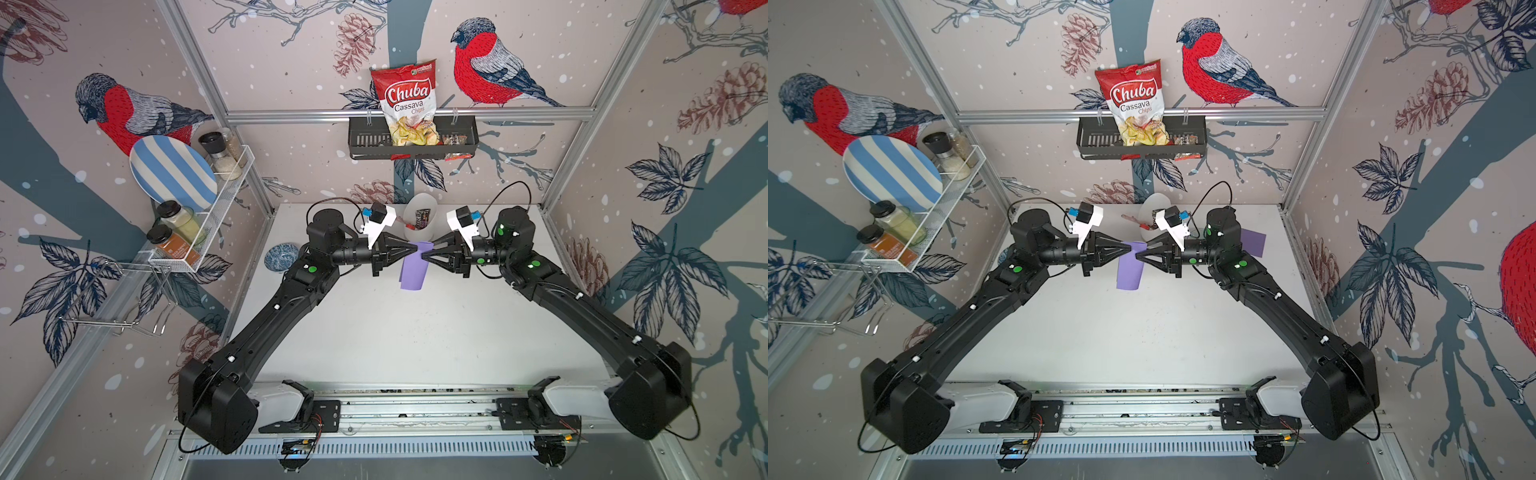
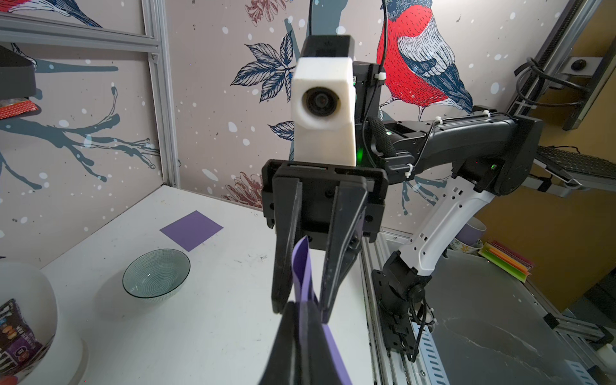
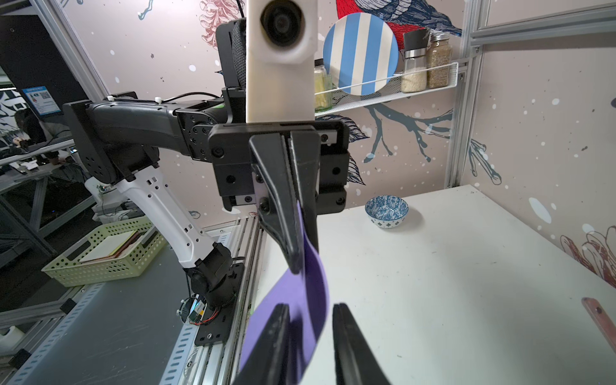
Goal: Fold the square paper along the opposite sides
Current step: Smooth out the paper.
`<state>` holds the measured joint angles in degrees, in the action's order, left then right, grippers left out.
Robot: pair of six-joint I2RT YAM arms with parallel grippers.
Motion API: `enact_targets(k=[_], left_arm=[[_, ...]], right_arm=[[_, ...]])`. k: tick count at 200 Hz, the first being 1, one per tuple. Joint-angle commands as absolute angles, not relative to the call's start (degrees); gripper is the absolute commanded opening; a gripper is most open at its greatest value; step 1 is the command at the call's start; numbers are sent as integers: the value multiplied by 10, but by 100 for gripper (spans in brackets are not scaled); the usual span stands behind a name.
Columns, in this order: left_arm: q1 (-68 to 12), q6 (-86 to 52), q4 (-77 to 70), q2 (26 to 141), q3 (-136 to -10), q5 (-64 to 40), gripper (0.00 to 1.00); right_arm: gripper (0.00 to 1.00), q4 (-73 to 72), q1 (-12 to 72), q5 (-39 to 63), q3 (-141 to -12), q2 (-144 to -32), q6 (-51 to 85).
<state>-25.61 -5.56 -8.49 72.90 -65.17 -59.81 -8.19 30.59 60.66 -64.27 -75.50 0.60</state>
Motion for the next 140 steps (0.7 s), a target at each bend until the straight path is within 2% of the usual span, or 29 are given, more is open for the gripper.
enact_targets(k=[1, 47, 104, 121, 134, 140], left_arm=[[-255, -48, -97, 727, -654, -606, 0], [-255, -46, -93, 730, -649, -611, 0], [-255, -46, -93, 726, -650, -619, 0], [-255, -46, -95, 725, -649, -623, 0], [-255, -47, -95, 723, -650, -625, 0], [-255, -46, -94, 723, -650, -625, 0]], right_arm=[[27, -113, 307, 624, -642, -758, 18], [28, -114, 307, 638, -652, -760, 21], [19, -110, 310, 643, -653, -772, 19], [11, -109, 311, 645, -655, -776, 18], [1, -109, 311, 645, -655, -776, 18], [0, -108, 311, 645, -654, -776, 18]])
